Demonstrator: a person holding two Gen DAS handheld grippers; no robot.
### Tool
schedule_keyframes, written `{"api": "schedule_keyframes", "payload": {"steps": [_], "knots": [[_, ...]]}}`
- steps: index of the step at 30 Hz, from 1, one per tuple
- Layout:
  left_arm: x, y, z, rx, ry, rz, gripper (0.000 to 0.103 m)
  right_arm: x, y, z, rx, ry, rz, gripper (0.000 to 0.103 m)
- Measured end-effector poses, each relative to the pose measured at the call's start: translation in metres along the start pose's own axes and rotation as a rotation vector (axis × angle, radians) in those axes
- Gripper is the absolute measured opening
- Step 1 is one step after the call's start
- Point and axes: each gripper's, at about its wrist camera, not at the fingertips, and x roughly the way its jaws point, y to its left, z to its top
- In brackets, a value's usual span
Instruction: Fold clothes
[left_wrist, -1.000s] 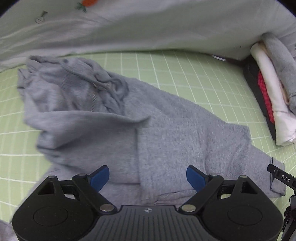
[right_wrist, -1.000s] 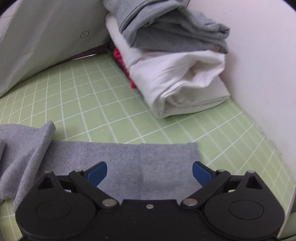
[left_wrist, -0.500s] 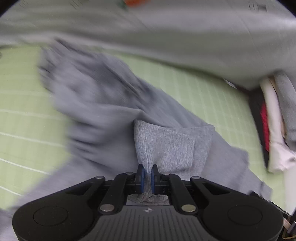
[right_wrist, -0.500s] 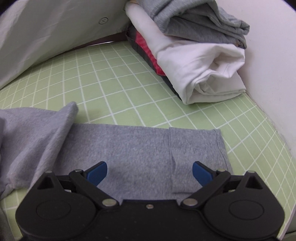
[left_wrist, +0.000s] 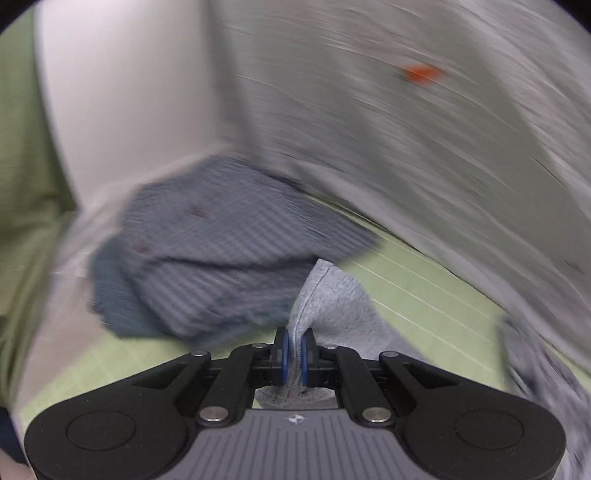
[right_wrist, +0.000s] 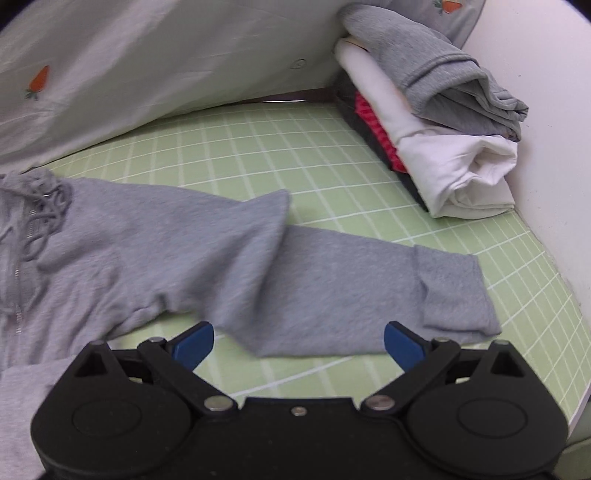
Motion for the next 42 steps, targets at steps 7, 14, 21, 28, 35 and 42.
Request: {"api": "schedule_keyframes", "payload": {"steps": [7, 14, 21, 28, 35, 42], "knots": [[0.028, 0.033, -0.017, -0.003, 0.165, -0.096, 0.063, -0.013, 0.040, -0.012, 0.055, 0.037, 0.091, 0.100], [0.014, -0.029, -0.135, 0.206, 0.518, -0.470, 0.069, -0.005, 0.062, -0.021, 0.132, 0.108, 0.197, 0.092], [-0.021, -0.054, -0.194, 0.207, 0.576, -0.542, 0.003, -0.019, 0.046, -0.030, 0.164, 0.075, 0.372, 0.006], [-0.084, -0.015, -0.193, 0.161, 0.394, -0.525, 0.002, -0.078, 0.001, -0.045, 0.057, -0.083, 0.544, 0.003], [-0.136, 0.047, -0.240, 0.170, 0.420, -0.437, 0.003, -0.085, -0.034, -0.106, -0.051, 0.053, 0.591, 0.003], [-0.144, 0.062, -0.257, 0.156, 0.443, -0.376, 0.028, -0.082, -0.035, -0.121, -0.050, 0.093, 0.563, 0.050]]}}
